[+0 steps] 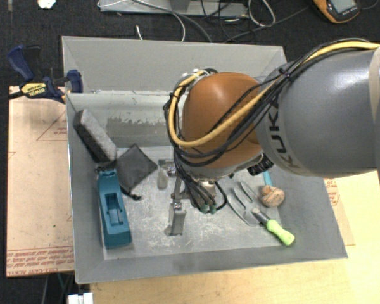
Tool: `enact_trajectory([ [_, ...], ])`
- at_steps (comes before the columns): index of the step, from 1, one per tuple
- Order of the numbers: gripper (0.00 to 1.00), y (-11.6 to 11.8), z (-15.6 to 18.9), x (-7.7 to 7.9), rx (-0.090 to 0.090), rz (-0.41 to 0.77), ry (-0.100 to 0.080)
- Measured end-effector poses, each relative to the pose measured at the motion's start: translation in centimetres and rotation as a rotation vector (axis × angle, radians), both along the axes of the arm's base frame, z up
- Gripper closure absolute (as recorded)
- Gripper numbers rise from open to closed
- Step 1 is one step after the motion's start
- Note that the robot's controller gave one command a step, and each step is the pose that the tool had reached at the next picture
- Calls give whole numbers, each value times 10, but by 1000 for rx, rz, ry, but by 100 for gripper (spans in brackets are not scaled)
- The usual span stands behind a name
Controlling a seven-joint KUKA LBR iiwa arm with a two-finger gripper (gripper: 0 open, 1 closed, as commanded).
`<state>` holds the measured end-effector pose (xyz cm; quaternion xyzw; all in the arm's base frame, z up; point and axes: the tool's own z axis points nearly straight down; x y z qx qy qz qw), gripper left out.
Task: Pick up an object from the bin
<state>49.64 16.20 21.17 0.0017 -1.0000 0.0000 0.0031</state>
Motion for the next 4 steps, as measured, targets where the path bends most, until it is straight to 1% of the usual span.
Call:
enact_trajectory([
  [1, 0, -1, 3, 2, 1, -4, -6],
  [2, 0, -33, -19, 12, 3, -184, -8],
  [3, 0, -34, -31, 9, 0, -165, -6],
  [4, 0, -78, -63, 44, 2, -249, -8],
])
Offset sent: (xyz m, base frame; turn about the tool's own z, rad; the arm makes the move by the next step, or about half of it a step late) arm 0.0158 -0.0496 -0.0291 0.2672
